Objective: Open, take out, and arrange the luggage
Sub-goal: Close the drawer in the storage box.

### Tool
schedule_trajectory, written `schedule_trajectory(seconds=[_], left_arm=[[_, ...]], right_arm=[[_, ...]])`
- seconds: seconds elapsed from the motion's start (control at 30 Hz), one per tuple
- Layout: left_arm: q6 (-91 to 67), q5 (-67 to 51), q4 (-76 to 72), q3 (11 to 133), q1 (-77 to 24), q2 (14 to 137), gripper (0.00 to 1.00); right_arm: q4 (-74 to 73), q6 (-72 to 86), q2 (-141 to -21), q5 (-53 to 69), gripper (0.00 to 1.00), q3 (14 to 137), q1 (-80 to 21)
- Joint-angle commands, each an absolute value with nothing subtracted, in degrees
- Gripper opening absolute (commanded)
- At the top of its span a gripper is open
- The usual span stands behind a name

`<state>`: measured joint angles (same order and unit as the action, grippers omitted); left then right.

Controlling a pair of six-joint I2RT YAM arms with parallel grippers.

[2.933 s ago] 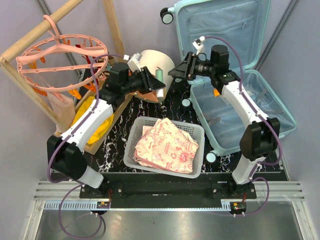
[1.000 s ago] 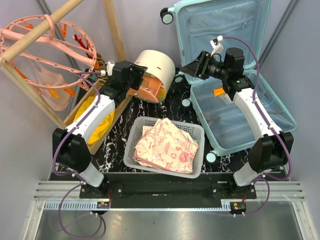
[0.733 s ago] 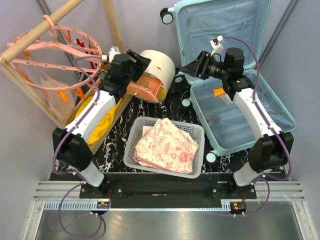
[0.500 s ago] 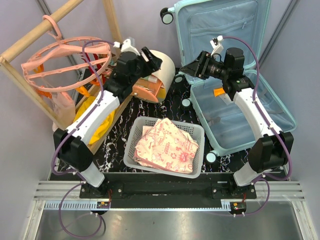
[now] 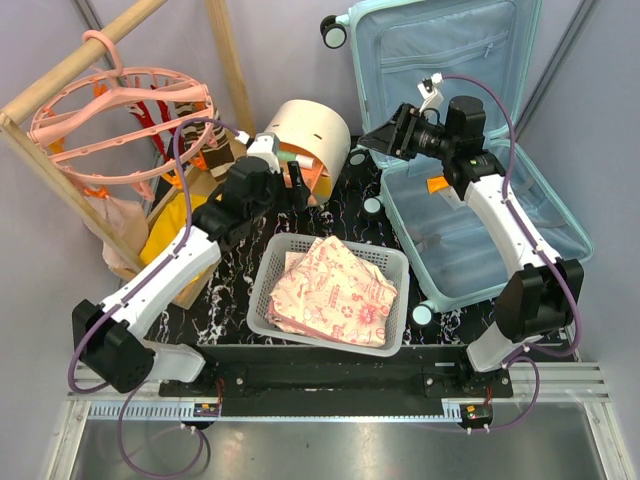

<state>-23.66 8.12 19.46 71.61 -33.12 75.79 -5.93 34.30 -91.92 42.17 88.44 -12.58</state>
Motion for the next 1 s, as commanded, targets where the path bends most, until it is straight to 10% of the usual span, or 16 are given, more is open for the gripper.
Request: schedule_trajectory(seconds=[0.0,0.97], left_arm=[[-26.10,2.30,15.48,69.35,-30.42,75.14,0.82],[-20.92,-10.11,5.54,91.21,-24.26,99.66,0.87]], right_arm=[[-5.19,34.89,-92.72,43.86,0.68,90.79,-12.39],[-5.27,36.04,-93.08,43.15,0.68,91.49,-12.39]])
